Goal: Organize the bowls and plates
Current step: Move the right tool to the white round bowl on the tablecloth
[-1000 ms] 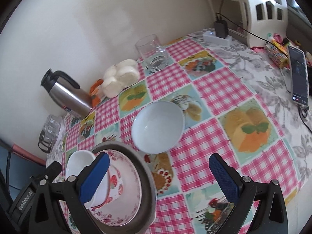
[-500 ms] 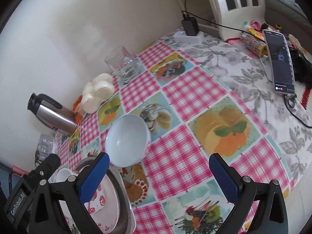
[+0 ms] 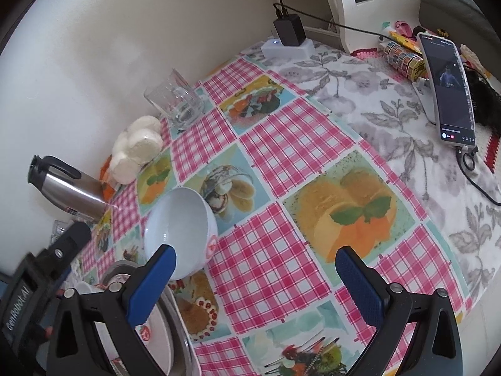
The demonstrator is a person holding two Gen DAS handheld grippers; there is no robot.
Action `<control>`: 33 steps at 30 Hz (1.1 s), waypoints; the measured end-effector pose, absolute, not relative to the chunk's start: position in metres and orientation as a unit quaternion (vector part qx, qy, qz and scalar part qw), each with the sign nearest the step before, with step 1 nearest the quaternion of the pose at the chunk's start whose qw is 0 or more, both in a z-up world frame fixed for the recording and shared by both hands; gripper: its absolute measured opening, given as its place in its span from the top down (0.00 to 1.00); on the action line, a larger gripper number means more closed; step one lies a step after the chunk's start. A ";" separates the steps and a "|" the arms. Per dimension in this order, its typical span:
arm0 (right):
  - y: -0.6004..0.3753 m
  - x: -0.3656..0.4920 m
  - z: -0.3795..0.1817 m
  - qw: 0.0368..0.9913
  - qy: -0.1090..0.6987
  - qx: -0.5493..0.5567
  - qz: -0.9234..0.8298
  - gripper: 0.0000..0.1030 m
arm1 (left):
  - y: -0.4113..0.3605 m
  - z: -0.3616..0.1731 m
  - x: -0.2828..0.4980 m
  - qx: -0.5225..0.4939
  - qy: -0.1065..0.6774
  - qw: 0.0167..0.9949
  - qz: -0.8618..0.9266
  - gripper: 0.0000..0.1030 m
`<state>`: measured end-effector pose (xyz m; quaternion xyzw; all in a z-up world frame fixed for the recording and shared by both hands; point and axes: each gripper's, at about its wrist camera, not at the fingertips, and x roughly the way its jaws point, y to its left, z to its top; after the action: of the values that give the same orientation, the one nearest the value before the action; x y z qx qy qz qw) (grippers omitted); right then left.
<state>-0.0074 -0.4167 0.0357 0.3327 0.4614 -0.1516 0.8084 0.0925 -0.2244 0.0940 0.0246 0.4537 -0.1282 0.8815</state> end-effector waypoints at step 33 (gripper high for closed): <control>-0.395 0.047 -0.007 0.799 0.506 0.295 -0.134 0.11 | -0.237 0.032 0.142 0.037 0.512 0.851 -0.109 0.08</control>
<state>0.0467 -0.3948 -0.0073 0.2953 0.5058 -0.1342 0.7993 0.1419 -0.2370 0.0322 0.0372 0.5120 -0.1087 0.8512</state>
